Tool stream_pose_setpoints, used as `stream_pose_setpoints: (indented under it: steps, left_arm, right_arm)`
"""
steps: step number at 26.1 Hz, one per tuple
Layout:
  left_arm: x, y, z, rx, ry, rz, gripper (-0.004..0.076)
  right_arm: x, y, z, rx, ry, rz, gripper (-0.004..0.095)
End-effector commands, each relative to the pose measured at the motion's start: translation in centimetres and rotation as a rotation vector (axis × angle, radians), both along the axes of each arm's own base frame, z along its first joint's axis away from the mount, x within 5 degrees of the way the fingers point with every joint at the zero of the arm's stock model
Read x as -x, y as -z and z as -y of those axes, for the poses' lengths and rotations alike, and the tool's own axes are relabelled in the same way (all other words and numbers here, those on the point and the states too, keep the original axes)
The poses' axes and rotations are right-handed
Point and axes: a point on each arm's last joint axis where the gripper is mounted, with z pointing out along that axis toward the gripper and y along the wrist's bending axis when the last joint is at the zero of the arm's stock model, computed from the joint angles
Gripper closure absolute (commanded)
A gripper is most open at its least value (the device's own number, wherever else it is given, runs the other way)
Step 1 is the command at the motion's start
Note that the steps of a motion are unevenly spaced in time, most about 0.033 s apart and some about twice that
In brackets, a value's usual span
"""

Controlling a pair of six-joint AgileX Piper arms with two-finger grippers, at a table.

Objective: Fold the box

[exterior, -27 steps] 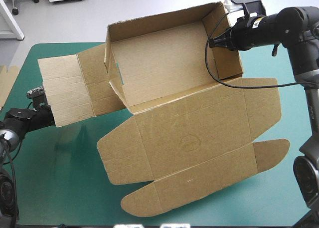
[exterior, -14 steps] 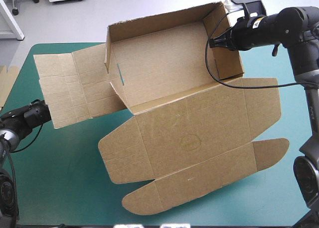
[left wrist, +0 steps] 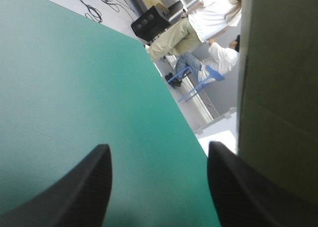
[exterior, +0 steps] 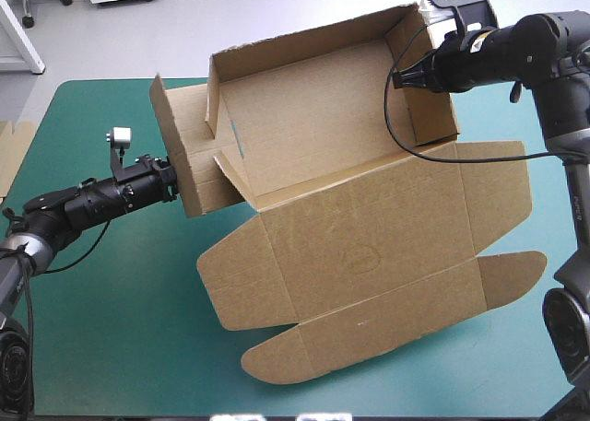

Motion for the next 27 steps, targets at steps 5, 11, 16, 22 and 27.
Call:
stream_pose_setpoints:
  steps: [5,11,16,22,27]
  left_arm:
    - [0.4,-6.9,2.1,0.194,0.132,0.154,0.0303]
    - [0.1,-9.3,2.2,0.207,0.148,0.178,0.0303]
    - [0.1,-10.0,2.2,0.215,0.152,0.174,0.0303]
    - [0.0,-11.3,2.3,0.227,0.162,0.175,0.0303]
    - [0.3,-12.2,3.4,0.231,0.207,0.18,0.0303]
  right_arm:
    - [0.8,-1.4,0.2,-0.036,0.011,0.046,0.0927]
    - [0.6,-1.4,0.3,-0.03,0.017,0.051,0.0927]
    - [0.6,-1.4,0.3,-0.031,0.017,0.053,0.0927]
    - [0.6,-1.4,0.3,-0.03,0.019,0.057,0.0927]
    - [0.4,-1.5,0.4,-0.04,0.038,0.062,0.0927]
